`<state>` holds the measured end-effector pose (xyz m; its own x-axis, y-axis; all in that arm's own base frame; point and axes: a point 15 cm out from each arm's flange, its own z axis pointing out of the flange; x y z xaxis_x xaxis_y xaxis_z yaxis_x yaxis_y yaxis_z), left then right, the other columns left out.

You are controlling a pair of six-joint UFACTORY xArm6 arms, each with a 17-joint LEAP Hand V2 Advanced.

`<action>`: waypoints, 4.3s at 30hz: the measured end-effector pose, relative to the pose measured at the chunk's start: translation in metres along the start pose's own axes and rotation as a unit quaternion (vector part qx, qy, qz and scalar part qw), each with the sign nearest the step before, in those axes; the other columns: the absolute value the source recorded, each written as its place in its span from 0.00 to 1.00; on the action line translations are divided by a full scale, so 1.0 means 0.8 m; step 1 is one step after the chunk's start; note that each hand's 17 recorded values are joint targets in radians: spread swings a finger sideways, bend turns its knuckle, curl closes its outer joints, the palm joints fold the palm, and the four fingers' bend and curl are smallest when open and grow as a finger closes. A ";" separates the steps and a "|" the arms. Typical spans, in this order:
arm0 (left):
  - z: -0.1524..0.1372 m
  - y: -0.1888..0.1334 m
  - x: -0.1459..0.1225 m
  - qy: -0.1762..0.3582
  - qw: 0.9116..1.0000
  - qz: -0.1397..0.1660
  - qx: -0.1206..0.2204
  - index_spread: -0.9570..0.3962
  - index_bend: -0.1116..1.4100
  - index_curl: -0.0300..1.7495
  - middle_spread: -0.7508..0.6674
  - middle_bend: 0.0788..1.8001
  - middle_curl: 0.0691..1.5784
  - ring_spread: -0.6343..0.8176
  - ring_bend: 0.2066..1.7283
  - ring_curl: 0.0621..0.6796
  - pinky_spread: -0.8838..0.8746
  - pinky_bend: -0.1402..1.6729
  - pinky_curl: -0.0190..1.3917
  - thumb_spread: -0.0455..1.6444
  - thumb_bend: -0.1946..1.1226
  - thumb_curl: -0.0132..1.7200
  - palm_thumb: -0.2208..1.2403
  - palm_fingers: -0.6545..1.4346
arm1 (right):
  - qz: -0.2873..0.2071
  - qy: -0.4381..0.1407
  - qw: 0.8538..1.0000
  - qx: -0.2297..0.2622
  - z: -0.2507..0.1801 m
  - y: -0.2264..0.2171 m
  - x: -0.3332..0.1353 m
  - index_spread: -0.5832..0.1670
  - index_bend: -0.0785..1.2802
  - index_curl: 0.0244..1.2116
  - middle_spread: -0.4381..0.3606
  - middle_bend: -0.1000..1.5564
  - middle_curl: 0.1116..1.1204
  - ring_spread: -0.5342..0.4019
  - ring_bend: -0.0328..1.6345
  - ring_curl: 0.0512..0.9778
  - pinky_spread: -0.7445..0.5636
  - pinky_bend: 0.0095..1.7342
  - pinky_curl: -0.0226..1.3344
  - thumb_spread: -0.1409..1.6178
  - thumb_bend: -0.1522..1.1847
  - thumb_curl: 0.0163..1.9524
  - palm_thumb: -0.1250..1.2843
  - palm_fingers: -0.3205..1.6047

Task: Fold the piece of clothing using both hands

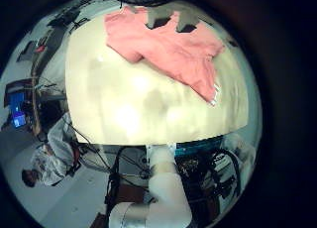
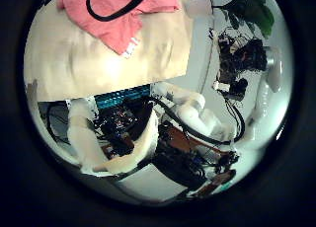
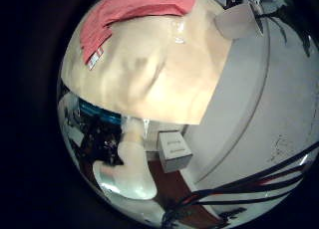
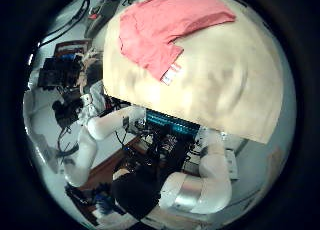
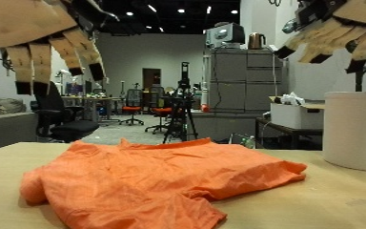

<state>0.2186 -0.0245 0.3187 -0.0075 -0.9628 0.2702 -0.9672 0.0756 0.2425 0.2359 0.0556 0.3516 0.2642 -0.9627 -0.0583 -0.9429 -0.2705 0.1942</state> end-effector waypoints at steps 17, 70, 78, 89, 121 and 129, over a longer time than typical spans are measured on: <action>0.003 0.002 0.010 0.003 1.000 0.011 -0.005 0.70 0.20 0.23 0.71 0.06 0.16 0.78 0.12 0.26 0.80 0.18 0.20 0.68 0.13 0.18 0.38 0.37 | 0.001 -0.001 1.000 -0.007 0.006 -0.006 0.003 0.29 0.19 0.26 0.60 0.18 0.16 0.82 0.17 0.22 0.82 0.17 0.25 0.79 0.16 0.12 0.26 0.25; -0.001 0.029 0.044 -0.035 0.996 0.078 -0.024 0.70 0.20 0.23 0.70 0.06 0.15 0.78 0.13 0.25 0.79 0.18 0.20 0.68 0.13 0.17 0.36 0.37 | -0.106 0.095 0.979 -0.143 0.190 -0.319 0.168 0.46 0.19 0.25 0.60 0.17 0.18 0.74 0.13 0.19 0.74 0.14 0.25 0.63 0.09 0.12 0.08 0.17; -0.003 0.029 0.046 -0.032 0.996 0.078 -0.020 0.69 0.20 0.23 0.70 0.06 0.15 0.78 0.13 0.25 0.79 0.18 0.20 0.68 0.13 0.17 0.36 0.37 | -0.108 0.097 0.976 -0.161 0.212 -0.319 0.167 0.48 0.19 0.26 0.62 0.17 0.18 0.74 0.13 0.19 0.74 0.13 0.25 0.63 0.09 0.12 0.08 0.18; 0.001 0.028 0.049 -0.040 0.995 0.086 -0.026 0.69 0.20 0.24 0.70 0.06 0.15 0.78 0.13 0.25 0.79 0.18 0.20 0.68 0.13 0.17 0.36 0.38 | -0.104 0.088 0.971 -0.194 0.226 -0.276 0.166 0.49 0.19 0.26 0.62 0.17 0.18 0.74 0.13 0.19 0.75 0.12 0.25 0.63 0.09 0.12 0.08 0.18; 0.142 -0.075 0.032 -0.198 0.968 0.151 -0.021 0.76 0.17 0.19 0.72 0.06 0.15 0.78 0.16 0.28 0.78 0.24 0.24 0.67 0.12 0.17 0.34 0.31 | -0.084 0.095 0.972 -0.198 0.196 -0.106 0.173 0.47 0.19 0.25 0.62 0.17 0.18 0.74 0.14 0.19 0.75 0.12 0.26 0.62 0.08 0.11 0.07 0.18; 0.187 -0.069 0.031 -0.218 0.960 0.176 -0.029 0.79 0.17 0.18 0.76 0.06 0.15 0.79 0.17 0.27 0.78 0.25 0.24 0.63 0.12 0.17 0.30 0.30 | -0.084 0.093 0.975 -0.181 0.181 -0.104 0.175 0.45 0.19 0.24 0.62 0.17 0.18 0.74 0.14 0.20 0.75 0.12 0.26 0.62 0.08 0.11 0.07 0.18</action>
<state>0.2340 -0.0917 0.1724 -0.4488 -0.8911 -0.0673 -0.8697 0.4182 0.2622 0.3220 -0.0557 0.1853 0.4730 -0.8795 0.0526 -0.7584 -0.3760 0.5324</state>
